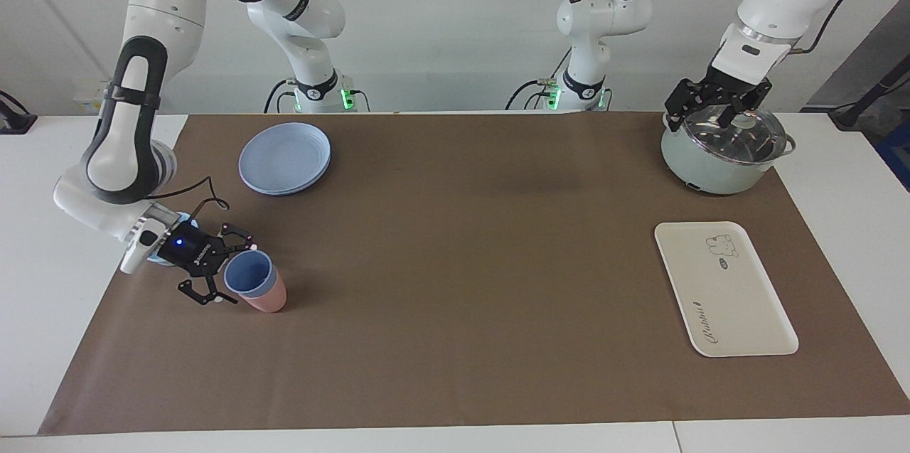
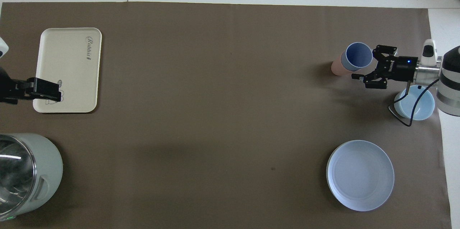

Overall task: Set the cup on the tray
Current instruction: 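Close the right gripper around the nested cups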

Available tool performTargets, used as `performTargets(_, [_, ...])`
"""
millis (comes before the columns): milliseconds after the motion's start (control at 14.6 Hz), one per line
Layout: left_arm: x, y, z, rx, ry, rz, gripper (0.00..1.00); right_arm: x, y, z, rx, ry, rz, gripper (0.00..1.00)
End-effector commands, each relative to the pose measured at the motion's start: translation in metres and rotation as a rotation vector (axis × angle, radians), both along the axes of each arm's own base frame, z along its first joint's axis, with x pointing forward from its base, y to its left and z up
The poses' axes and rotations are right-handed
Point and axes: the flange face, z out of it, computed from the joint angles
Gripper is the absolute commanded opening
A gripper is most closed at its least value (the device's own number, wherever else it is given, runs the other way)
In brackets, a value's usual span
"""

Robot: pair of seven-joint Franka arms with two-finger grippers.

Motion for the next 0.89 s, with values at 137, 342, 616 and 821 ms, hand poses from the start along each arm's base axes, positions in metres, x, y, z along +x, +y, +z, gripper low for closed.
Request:
performTargets(137, [-0.006, 0.002, 0.002, 0.016, 0.000, 0.006, 1.00, -0.001, 0.003, -0.010, -0.005, -0.033, -0.009, 1.00])
performTargets(342, [-0.006, 0.002, 0.002, 0.016, 0.000, 0.006, 1.00, -0.003, 0.002, -0.015, -0.019, -0.038, -0.015, 1.00])
performTargets(616, [-0.006, 0.002, 0.003, 0.016, -0.001, 0.006, 1.00, 0.000, 0.015, -0.026, 0.006, -0.058, -0.008, 1.00])
performTargets(821, [-0.006, 0.002, 0.002, 0.016, 0.000, 0.006, 1.00, 0.001, 0.017, -0.025, 0.007, -0.062, -0.009, 1.00])
